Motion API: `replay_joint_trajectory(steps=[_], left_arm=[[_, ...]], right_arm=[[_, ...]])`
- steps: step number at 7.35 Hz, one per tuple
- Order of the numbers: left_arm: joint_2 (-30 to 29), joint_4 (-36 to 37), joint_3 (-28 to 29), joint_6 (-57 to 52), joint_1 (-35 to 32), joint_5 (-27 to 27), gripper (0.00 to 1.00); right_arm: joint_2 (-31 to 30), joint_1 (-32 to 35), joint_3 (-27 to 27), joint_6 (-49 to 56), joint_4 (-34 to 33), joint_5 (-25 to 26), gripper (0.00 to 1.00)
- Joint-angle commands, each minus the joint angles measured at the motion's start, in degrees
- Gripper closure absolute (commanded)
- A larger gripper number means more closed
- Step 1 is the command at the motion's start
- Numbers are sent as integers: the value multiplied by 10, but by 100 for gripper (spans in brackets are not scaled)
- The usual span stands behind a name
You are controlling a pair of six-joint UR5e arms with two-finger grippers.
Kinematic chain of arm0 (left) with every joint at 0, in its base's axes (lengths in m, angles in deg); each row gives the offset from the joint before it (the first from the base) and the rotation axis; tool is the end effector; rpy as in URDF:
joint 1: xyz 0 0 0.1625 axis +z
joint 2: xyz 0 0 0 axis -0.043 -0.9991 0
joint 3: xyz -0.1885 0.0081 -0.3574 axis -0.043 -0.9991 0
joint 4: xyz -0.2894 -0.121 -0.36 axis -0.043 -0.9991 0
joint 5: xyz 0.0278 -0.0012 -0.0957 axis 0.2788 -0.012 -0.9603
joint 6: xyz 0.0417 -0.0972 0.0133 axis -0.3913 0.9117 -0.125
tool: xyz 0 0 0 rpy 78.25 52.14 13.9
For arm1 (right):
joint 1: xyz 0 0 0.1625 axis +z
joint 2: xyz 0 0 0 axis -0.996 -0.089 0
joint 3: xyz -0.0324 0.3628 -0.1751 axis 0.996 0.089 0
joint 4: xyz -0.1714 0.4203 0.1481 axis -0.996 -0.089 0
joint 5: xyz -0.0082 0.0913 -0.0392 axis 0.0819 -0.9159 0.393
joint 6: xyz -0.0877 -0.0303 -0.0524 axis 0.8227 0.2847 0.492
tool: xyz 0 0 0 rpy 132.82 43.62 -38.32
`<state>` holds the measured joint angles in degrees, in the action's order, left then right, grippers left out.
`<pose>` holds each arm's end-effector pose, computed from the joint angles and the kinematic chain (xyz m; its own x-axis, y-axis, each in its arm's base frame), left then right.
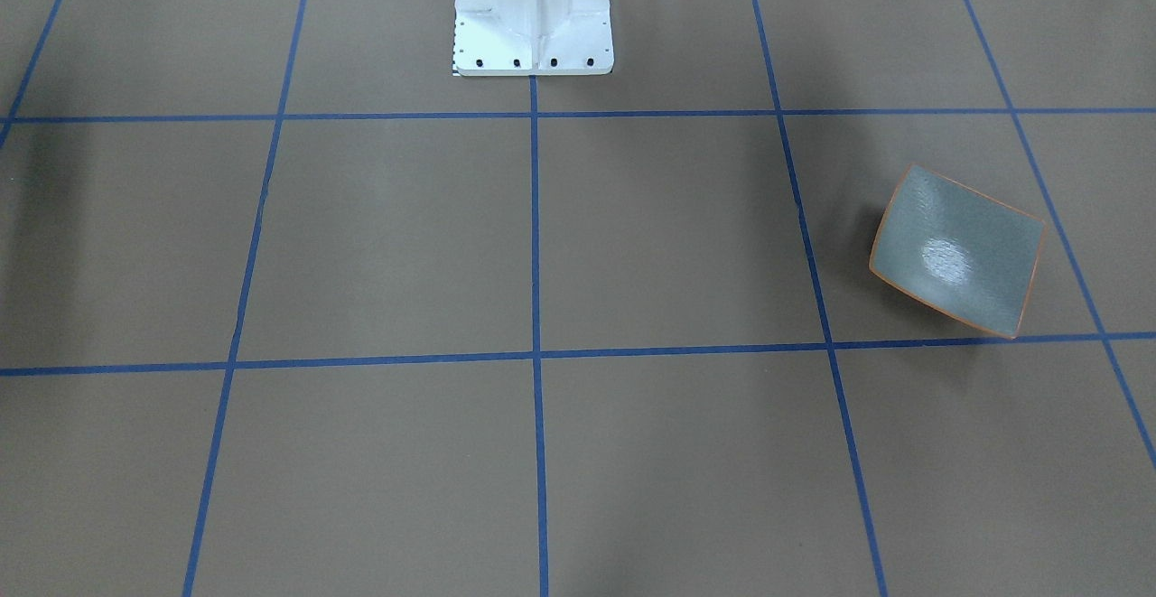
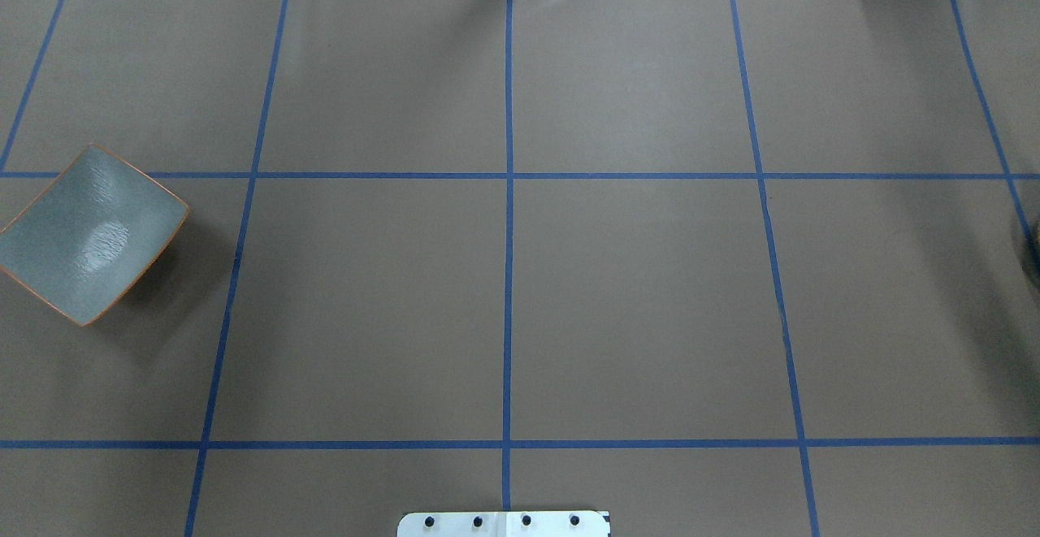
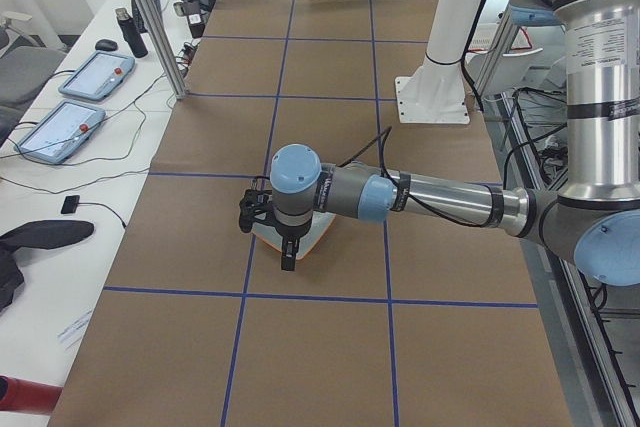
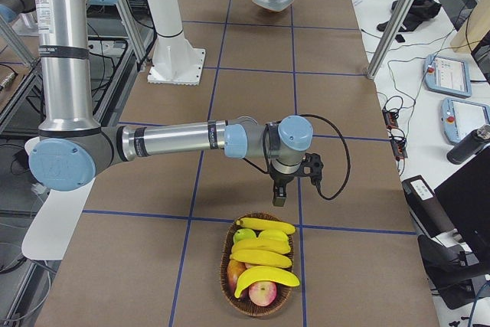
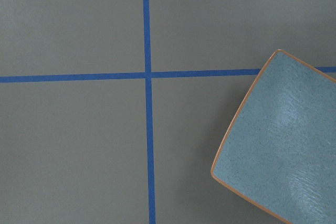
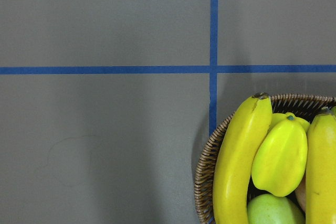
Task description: Transfer all bananas from basket to plate
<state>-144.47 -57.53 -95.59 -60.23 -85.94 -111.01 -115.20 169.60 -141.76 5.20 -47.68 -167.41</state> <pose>-0.0404 -0.5127 0.5474 0.6680 0.0428 -0.7429 0.0553 0.9927 0.1069 0.0060 -0.5629 0.5767 0.7067 0.0067 0.7075 0.0239 0.9992 -0.0333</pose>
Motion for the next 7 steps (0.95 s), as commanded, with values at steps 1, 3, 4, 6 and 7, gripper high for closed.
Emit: replay_joint_trajectory(steps=[1, 3, 4, 6, 7], left_arm=[[0, -2, 0, 12, 1, -2, 0], [0, -2, 0, 13, 2, -2, 0], [0, -1, -1, 13, 1, -2, 0], [0, -1, -2, 14, 1, -3, 0], [0, -2, 0, 14, 2, -3, 0]], right_arm=[[0, -1, 3, 0, 22, -1, 0], [0, -2, 5, -12, 36, 1, 0], [0, -2, 4, -15, 36, 0, 0], [1, -2, 22, -16, 38, 38, 2], [1, -2, 51, -10, 89, 71, 6]])
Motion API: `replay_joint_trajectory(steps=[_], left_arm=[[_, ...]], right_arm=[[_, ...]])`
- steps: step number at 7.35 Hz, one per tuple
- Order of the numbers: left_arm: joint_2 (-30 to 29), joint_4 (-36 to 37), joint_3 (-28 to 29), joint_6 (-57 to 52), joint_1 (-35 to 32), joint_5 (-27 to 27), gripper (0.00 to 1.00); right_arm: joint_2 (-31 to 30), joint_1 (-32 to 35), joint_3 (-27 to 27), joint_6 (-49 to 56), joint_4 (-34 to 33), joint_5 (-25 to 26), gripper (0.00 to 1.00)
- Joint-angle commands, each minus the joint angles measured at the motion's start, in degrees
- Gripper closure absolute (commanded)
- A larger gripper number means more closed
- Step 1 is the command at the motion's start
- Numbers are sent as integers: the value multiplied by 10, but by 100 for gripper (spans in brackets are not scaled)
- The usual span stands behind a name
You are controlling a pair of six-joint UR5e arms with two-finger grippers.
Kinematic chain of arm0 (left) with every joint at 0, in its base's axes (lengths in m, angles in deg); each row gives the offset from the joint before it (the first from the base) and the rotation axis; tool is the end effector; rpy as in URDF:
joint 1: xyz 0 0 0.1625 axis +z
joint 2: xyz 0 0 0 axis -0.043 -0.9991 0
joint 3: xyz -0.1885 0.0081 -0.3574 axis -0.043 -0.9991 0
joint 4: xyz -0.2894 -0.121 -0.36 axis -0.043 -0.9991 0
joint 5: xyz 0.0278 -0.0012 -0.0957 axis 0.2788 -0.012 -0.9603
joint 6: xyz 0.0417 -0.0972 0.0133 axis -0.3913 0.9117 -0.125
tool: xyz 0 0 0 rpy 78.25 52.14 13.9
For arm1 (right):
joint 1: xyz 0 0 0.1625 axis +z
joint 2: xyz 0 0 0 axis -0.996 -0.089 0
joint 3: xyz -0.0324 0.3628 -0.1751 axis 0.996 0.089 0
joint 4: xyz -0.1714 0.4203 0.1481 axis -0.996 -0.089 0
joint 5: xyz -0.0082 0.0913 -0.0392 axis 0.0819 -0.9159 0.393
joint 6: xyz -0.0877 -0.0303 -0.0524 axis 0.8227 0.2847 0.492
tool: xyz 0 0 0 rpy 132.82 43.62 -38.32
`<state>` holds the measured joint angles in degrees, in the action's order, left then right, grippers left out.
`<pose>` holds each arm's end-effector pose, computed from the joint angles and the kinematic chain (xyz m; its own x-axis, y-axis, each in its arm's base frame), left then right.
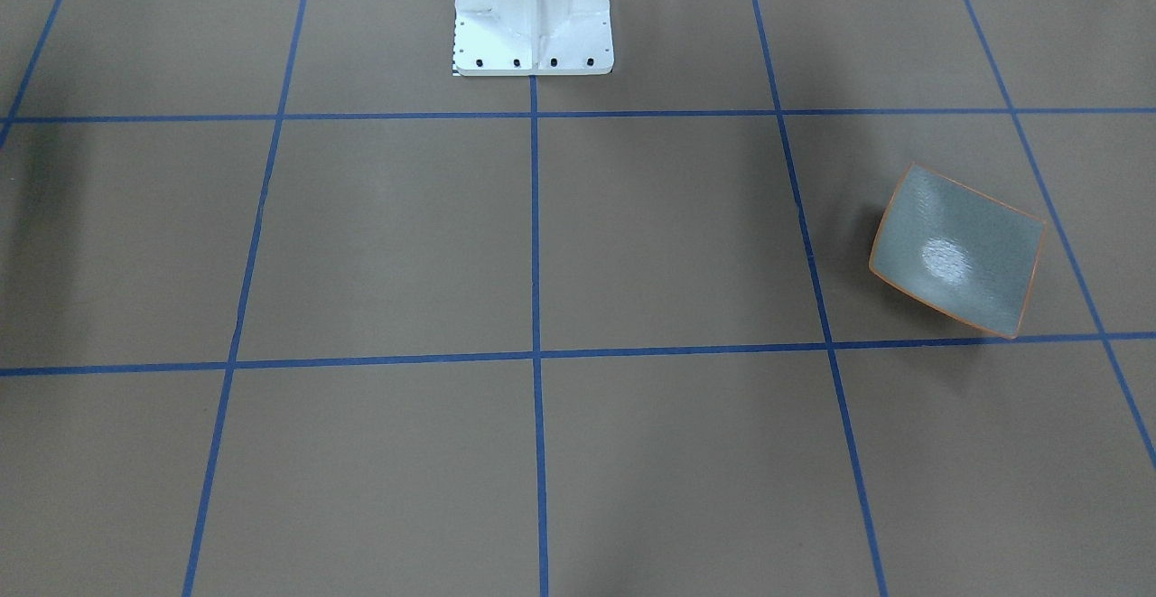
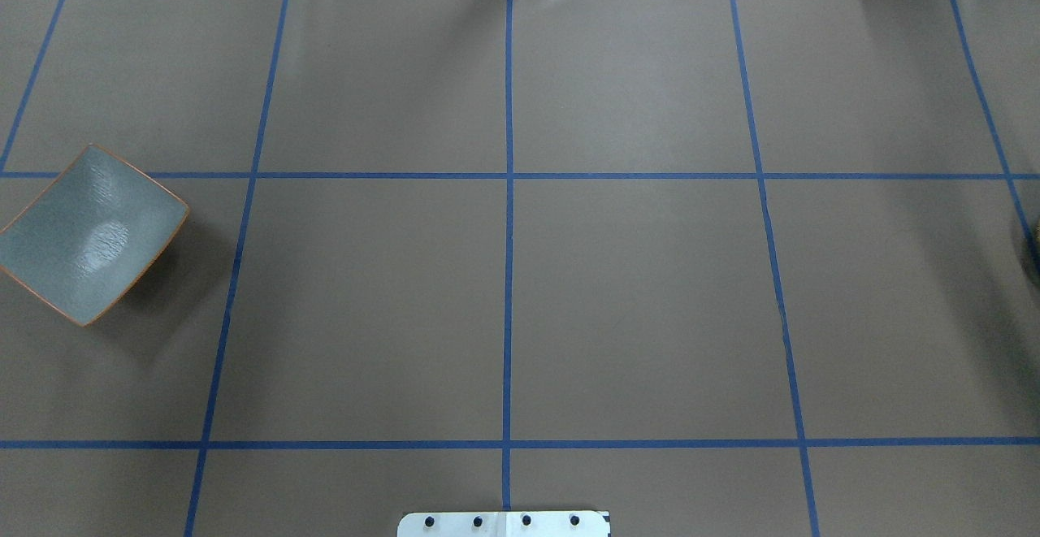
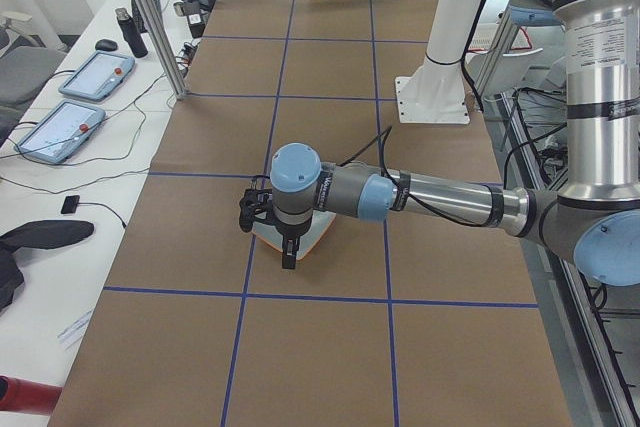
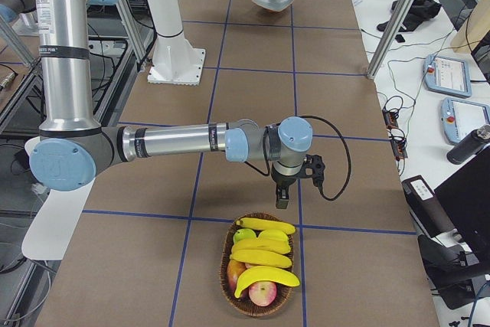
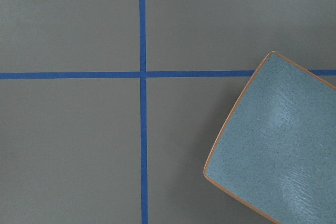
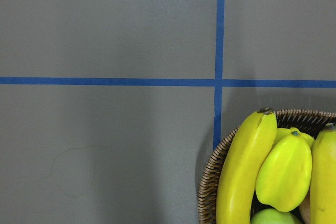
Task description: Transfer all bananas from basket to plate
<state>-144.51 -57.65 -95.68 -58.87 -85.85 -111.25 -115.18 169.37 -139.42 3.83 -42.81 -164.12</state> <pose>-0.0392 -0.5131 0.5456 0.6633 0.0240 -0.7480 0.0691 0.9932 0.0932 0.0076 -0.5690 0.5948 0.7435 -0.0041 0.6687 0.0064 1.0000 -0.0009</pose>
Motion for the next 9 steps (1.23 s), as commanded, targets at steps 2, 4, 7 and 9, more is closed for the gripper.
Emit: replay_joint_trajectory(steps=[2, 4, 7, 9], left_arm=[[-3, -2, 3, 0, 2, 0, 0], [-2, -2, 4, -1, 2, 0, 0], [-1, -2, 2, 0, 2, -8, 0], [-1, -2, -1, 0, 2, -9, 0]], right_arm=[[14, -9, 104, 12, 133, 35, 8], [44, -30, 118, 12, 131, 40, 8], [66, -42, 175, 12, 133, 36, 9], [63, -41, 184, 13, 130, 2, 11]])
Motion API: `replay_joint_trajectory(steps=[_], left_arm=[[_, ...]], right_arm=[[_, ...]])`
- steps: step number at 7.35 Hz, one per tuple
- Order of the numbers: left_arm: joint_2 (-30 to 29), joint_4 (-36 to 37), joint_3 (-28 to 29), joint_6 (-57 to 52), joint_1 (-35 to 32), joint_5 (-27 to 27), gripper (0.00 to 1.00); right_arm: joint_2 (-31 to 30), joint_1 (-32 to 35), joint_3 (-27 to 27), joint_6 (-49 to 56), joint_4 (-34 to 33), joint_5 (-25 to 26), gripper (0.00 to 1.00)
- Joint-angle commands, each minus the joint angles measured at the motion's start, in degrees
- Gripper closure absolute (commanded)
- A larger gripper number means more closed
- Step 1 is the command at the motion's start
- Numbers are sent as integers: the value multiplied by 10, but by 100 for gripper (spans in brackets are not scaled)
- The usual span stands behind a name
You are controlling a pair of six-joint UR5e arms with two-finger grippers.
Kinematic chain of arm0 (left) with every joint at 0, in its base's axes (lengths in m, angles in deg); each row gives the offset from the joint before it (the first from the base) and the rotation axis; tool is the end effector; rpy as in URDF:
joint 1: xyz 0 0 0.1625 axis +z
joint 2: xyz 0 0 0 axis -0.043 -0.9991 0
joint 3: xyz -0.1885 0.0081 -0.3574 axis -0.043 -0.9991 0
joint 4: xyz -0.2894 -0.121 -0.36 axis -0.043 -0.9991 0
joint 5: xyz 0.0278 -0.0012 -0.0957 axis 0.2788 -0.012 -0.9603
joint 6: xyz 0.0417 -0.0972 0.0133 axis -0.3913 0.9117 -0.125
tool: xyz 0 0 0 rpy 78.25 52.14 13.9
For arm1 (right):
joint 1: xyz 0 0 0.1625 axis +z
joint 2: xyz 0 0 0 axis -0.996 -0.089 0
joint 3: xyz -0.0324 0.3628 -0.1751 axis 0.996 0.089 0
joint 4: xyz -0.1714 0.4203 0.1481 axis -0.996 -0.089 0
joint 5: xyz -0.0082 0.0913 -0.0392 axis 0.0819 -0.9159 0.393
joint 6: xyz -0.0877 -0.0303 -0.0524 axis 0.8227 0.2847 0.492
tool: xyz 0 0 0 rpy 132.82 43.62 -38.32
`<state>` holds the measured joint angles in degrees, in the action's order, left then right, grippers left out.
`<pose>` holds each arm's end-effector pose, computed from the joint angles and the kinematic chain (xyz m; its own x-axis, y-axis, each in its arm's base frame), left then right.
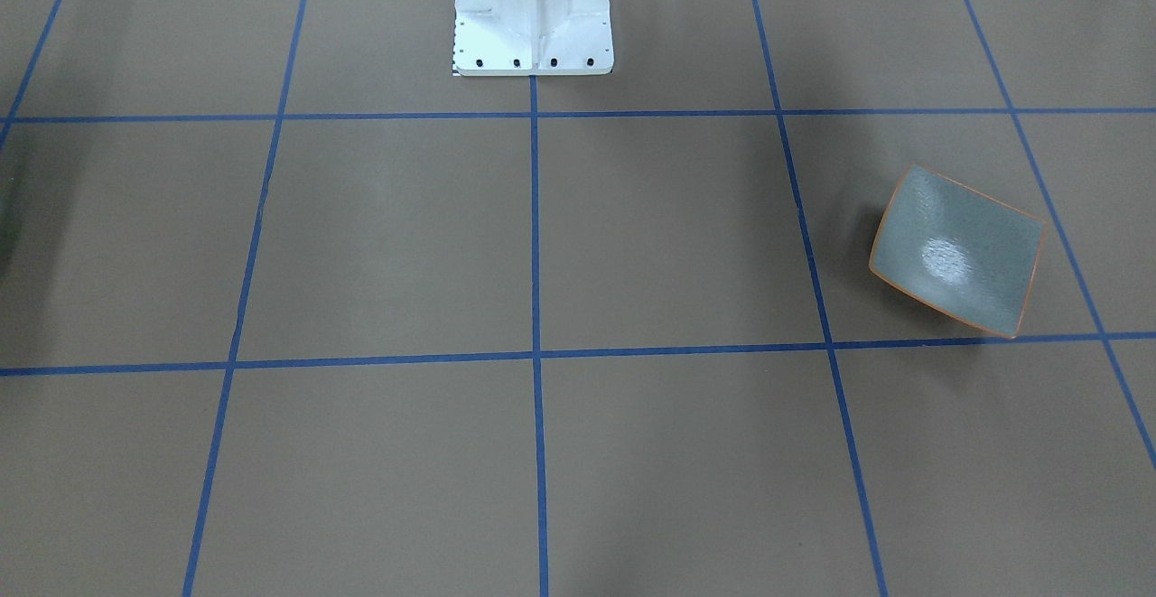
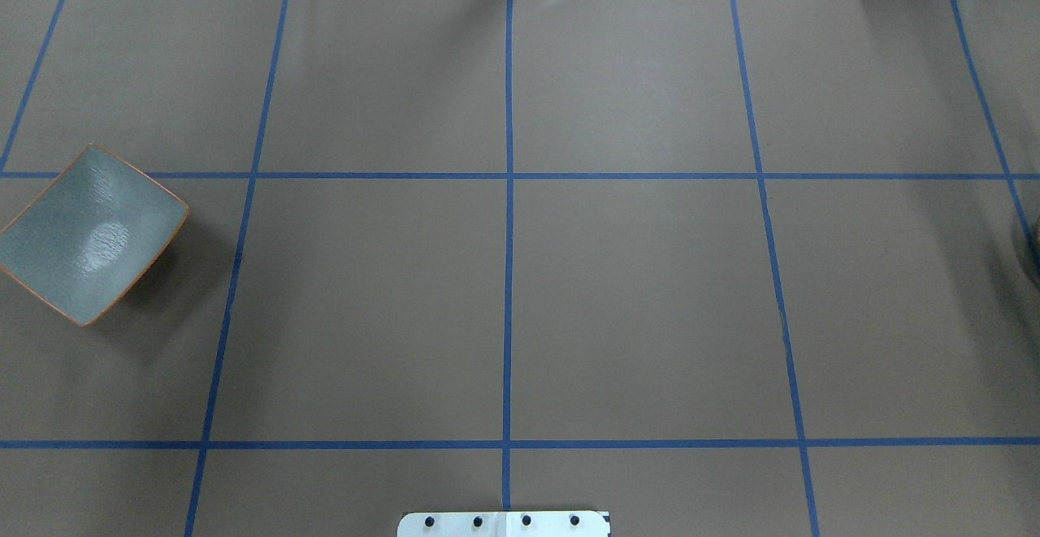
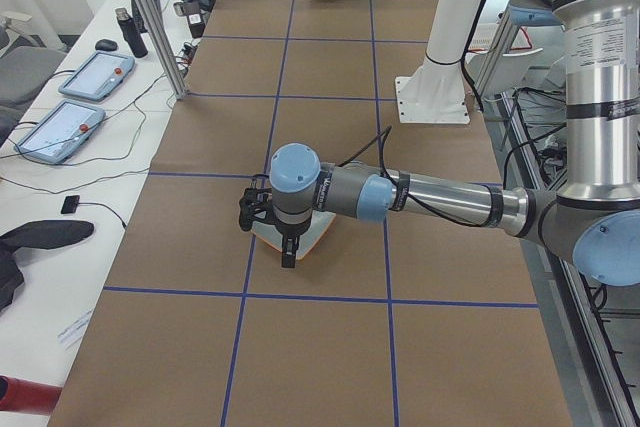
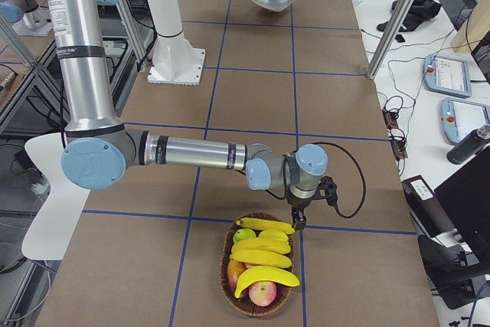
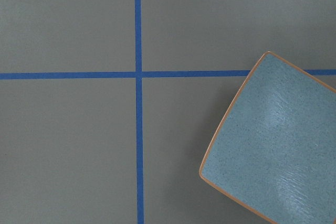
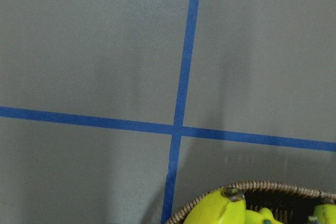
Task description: Transfer all bananas from basket to plate
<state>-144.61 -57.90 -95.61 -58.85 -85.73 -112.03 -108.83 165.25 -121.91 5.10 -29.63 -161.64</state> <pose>-0.0372 -0.5138 0.5439 0.6530 0.0303 -0.7568 0.0658 0.9932 0.0965 -0.0378 -0.6152 0.6803 0.7636 -0.1039 0.6373 0.0916 0.9944 0.0523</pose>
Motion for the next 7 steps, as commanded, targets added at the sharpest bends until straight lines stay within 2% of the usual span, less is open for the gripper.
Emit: replay_joint_trajectory(steps=[1, 5, 6, 7], left_arm=[[0, -1, -1, -1, 0, -1, 0], [1, -1, -11, -2, 0, 0, 0], [2, -1, -14, -2, -1, 0, 0], [2, -1, -15, -2, -1, 0, 0]], right_arm=[[1, 3, 27, 1, -2, -39, 12], [16, 21, 69, 20, -3, -37, 18], [19, 21, 72, 18, -3, -39, 24], [23, 21, 72, 15, -3, -39, 35]])
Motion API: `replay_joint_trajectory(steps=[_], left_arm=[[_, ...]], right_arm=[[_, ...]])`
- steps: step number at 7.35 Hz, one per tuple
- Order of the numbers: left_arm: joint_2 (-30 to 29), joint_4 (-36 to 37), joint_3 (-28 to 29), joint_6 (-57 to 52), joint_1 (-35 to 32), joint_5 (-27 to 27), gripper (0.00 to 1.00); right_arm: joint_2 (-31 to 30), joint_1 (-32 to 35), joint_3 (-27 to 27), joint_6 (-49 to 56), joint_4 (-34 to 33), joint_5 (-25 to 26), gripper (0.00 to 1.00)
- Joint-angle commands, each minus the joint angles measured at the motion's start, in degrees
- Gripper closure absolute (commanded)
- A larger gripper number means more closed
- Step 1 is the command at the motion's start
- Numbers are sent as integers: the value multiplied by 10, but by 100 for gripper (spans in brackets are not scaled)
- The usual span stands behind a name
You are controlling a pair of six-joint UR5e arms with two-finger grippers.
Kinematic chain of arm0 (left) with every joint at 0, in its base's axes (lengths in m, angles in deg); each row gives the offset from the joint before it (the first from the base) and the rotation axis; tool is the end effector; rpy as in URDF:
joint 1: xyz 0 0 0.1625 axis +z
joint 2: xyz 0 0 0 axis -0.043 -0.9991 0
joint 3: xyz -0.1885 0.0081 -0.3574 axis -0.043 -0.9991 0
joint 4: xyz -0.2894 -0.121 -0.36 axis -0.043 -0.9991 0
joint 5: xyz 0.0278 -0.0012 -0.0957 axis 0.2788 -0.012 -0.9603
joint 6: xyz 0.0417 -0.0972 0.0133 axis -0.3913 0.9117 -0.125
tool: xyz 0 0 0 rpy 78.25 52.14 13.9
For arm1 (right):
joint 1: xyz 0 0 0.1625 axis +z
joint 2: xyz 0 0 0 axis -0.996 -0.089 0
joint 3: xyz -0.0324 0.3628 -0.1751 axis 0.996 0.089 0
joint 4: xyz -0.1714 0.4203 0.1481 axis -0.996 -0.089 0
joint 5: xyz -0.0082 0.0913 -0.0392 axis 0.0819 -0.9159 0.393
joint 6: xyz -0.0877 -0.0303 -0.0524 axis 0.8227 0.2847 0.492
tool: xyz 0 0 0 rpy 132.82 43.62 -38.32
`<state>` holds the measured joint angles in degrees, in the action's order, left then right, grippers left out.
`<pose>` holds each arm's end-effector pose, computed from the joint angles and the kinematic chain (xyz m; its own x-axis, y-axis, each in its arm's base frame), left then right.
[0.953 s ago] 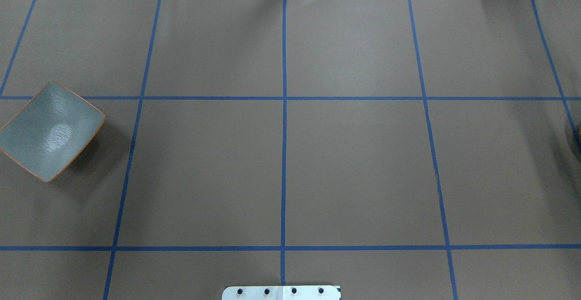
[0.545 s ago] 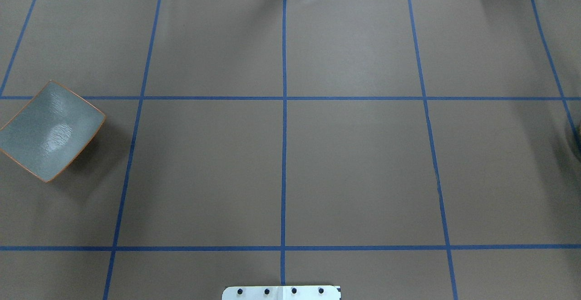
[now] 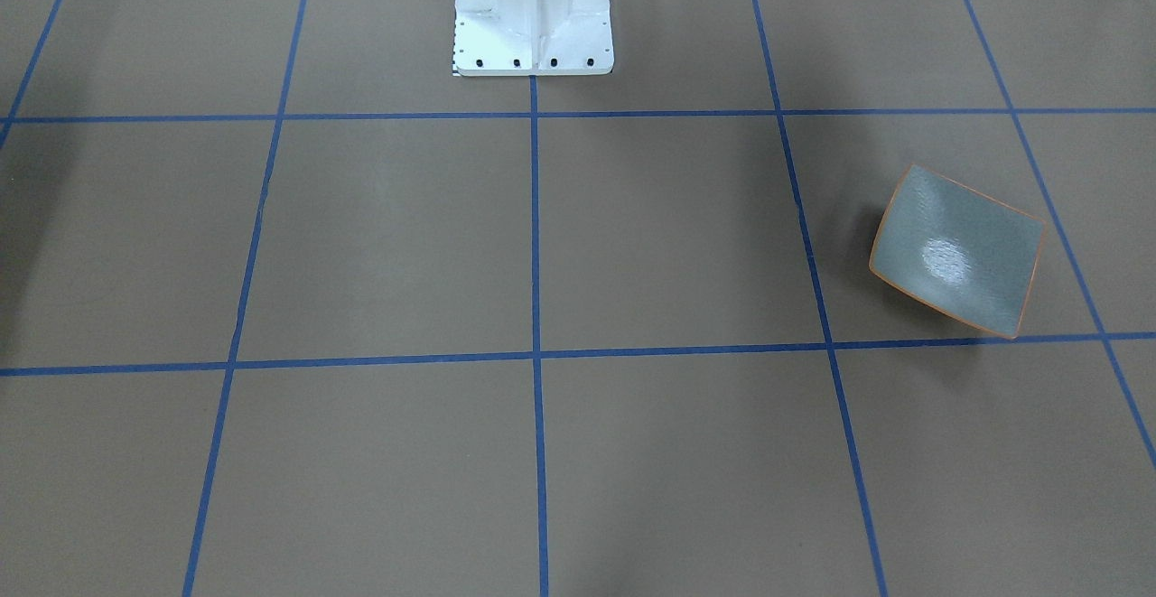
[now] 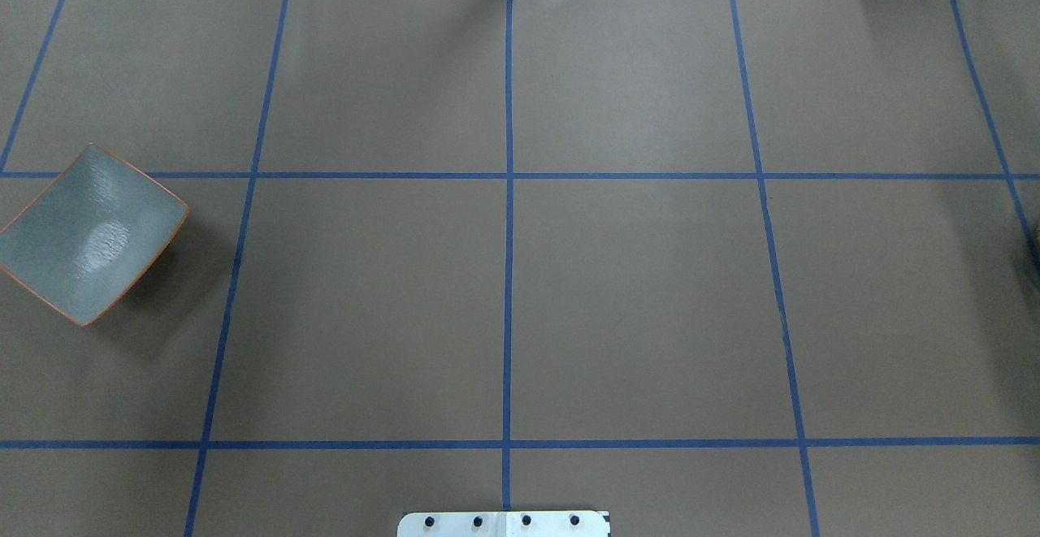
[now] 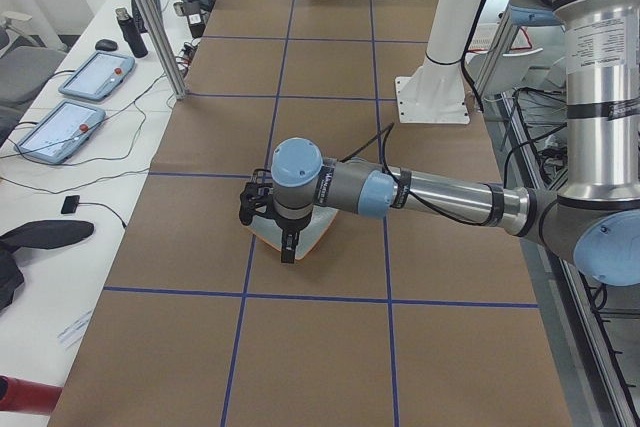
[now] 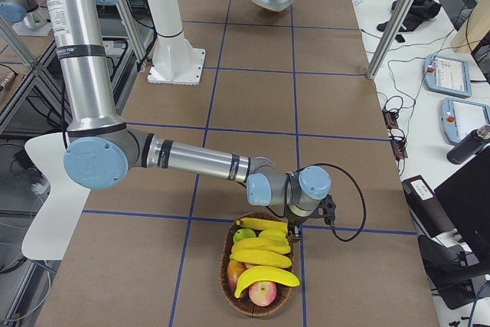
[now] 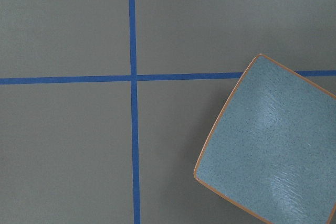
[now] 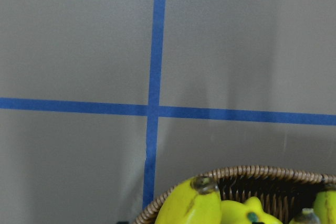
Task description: Transfer all bananas from basket to plate
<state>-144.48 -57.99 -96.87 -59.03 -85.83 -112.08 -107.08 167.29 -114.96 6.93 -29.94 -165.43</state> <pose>-0.0381 -0.5124 0.5324 0.6521 0.0485 -0.7566 0.0654 0.9906 0.1198 -0.0210 -0.6143 0.7252 0.7295 -0.0431 0.6826 0.0838 0.9961 -0.0267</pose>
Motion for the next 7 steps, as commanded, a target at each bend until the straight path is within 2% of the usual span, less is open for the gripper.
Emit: replay_joint_trajectory(steps=[1, 7], left_arm=[[0, 0, -2, 0, 0, 0, 0], [1, 0, -5, 0, -1, 0, 0]], right_arm=[[5, 0, 6, -2, 0, -1, 39], [6, -1, 19, -2, 3, -1, 40]])
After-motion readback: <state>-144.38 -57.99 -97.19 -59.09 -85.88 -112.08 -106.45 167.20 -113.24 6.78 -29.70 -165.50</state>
